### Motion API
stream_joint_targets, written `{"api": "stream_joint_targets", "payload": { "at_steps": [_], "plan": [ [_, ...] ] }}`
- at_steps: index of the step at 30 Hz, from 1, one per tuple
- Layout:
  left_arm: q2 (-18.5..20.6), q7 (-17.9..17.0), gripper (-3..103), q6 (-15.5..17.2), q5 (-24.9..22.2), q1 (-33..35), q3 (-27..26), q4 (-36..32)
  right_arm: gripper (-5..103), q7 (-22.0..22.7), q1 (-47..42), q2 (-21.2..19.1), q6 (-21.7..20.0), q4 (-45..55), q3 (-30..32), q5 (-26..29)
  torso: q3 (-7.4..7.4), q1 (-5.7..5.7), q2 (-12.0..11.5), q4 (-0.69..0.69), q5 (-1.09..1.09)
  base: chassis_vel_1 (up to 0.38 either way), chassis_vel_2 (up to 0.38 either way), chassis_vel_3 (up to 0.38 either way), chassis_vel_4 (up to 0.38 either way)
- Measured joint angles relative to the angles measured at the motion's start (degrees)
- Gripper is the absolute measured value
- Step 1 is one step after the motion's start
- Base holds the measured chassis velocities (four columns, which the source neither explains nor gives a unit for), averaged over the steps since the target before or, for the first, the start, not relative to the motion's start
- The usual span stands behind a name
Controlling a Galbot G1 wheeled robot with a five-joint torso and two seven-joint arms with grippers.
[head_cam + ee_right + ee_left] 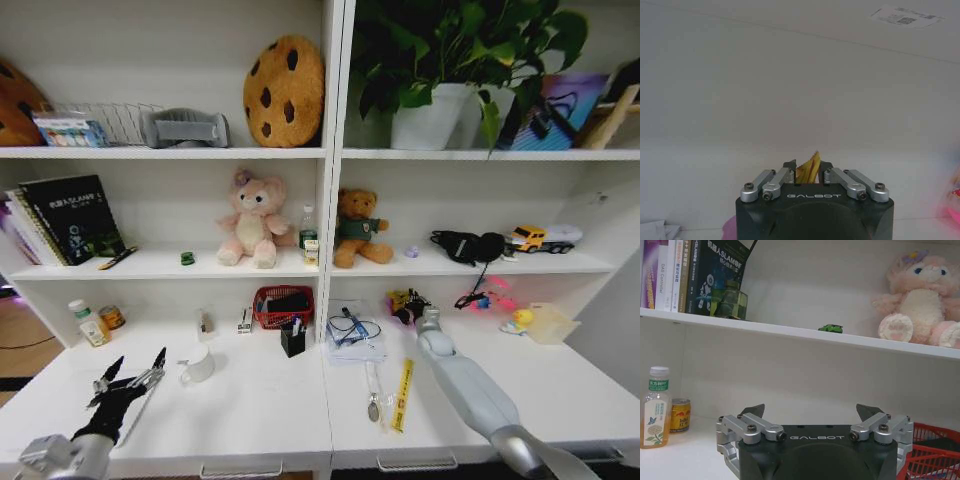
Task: Organize the objects on the table.
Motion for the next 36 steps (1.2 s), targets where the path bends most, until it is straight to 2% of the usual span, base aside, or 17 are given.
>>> {"api": "stream_joint_targets", "payload": {
  "at_steps": [1,4,9,10,11,13,14,16,17,19,20,22,28,29,30,31,36],
  "plan": [
    [0.0,0.0,100,0.0,0.0,0.0,0.0,0.0,30,0.17,-0.66,-0.3,0.07,0.74,0.45,0.24,0.0,0.0,0.0,-0.01,0.0,0.0,0.0,0.0,0.0],
    [0.0,0.0,100,0.0,0.0,0.0,0.0,0.0,35,0.72,-2.31,-0.96,0.03,3.07,1.55,0.54,0.0,0.0,0.0,0.0,-0.01,0.0,0.0,0.0,0.0],
    [0.0,0.0,100,0.0,0.0,0.0,0.0,0.0,63,2.09,-9.83,-3.16,-1.45,12.42,5.2,1.03,0.0,-0.01,0.0,0.0,0.01,0.0,0.0,0.0,0.0],
    [0.0,0.0,100,0.0,0.0,0.0,0.0,0.0,63,2.09,-9.83,-3.16,-1.45,12.42,5.2,1.03,0.0,-0.01,0.0,0.0,0.01,0.0,0.0,0.0,0.0],
    [0.0,0.0,100,0.0,0.0,0.0,0.0,0.0,63,2.19,-11.77,-3.68,-1.74,14.63,6.18,1.07,-0.01,0.0,0.0,0.0,0.02,0.0,0.0,0.0,0.0],
    [0.0,0.01,100,0.0,0.0,0.0,0.0,0.0,73,2.24,-16.2,-4.87,-2.26,19.41,8.68,1.11,-0.01,0.0,0.0,0.0,0.0,0.0,0.0,0.0,0.0],
    [0.0,0.01,100,0.0,0.0,0.0,0.0,0.0,73,2.24,-16.2,-4.87,-2.26,19.41,8.68,1.11,-0.01,0.0,0.0,0.0,0.0,0.0,0.0,0.0,0.0],
    [0.0,0.01,100,0.0,0.0,0.0,0.0,0.0,84,2.12,-22.52,-6.17,-2.23,25.0,12.3,0.85,-0.01,0.0,0.01,-0.01,0.0,0.0,0.0,0.0,0.0],
    [0.0,0.01,100,0.0,0.0,0.0,0.0,0.0,84,2.12,-22.52,-6.17,-2.23,25.0,12.3,0.85,-0.01,0.0,0.01,-0.01,0.0,0.0,0.0,0.0,0.0],
    [0.0,0.0,100,0.0,0.0,0.0,0.0,0.0,94,1.85,-28.97,-6.74,-0.91,30.1,15.73,0.33,-0.01,-0.01,0.02,-0.01,0.01,0.0,0.0,0.0,0.0],
    [0.0,0.0,100,0.0,0.0,0.0,0.0,0.0,94,1.85,-28.97,-6.74,-0.91,30.1,15.73,0.33,-0.01,-0.01,0.02,-0.01,0.01,0.0,0.0,0.0,0.0],
    [0.0,0.0,100,0.0,0.0,0.0,0.0,0.0,99,1.22,-36.06,-7.13,0.35,35.93,19.24,0.17,-0.02,-0.02,0.02,-0.01,0.0,0.0,0.0,0.0,0.0],
    [0.0,-0.01,100,0.0,0.0,0.0,0.0,0.0,100,0.07,-45.04,-6.93,2.3,43.46,24.69,-1.54,-0.01,-0.02,0.02,-0.01,-0.01,0.0,0.0,0.0,0.0],
    [0.0,0.0,100,0.0,0.0,0.0,0.0,0.0,100,-0.41,-48.97,-6.25,3.34,46.71,27.2,-2.74,-0.02,-0.02,0.02,0.0,-0.01,0.0,0.0,0.0,0.0],
    [0.0,0.0,100,0.0,0.0,0.0,0.0,0.0,100,-0.41,-48.97,-6.25,3.34,46.71,27.2,-2.74,-0.02,-0.02,0.02,0.0,-0.01,0.0,0.0,0.0,0.0],
    [0.0,0.0,100,0.0,0.0,0.0,0.0,0.0,100,-0.84,-54.09,-4.94,4.41,50.26,30.01,-3.91,-0.01,-0.02,0.02,-0.01,0.01,0.0,0.0,0.0,0.0],
    [0.0,0.0,100,0.0,0.0,0.0,0.0,0.0,100,-1.08,-60.98,-2.34,6.56,53.85,33.49,-6.93,-0.01,-0.02,0.02,-0.01,0.0,0.0,0.0,0.0,0.0]
  ]
}}
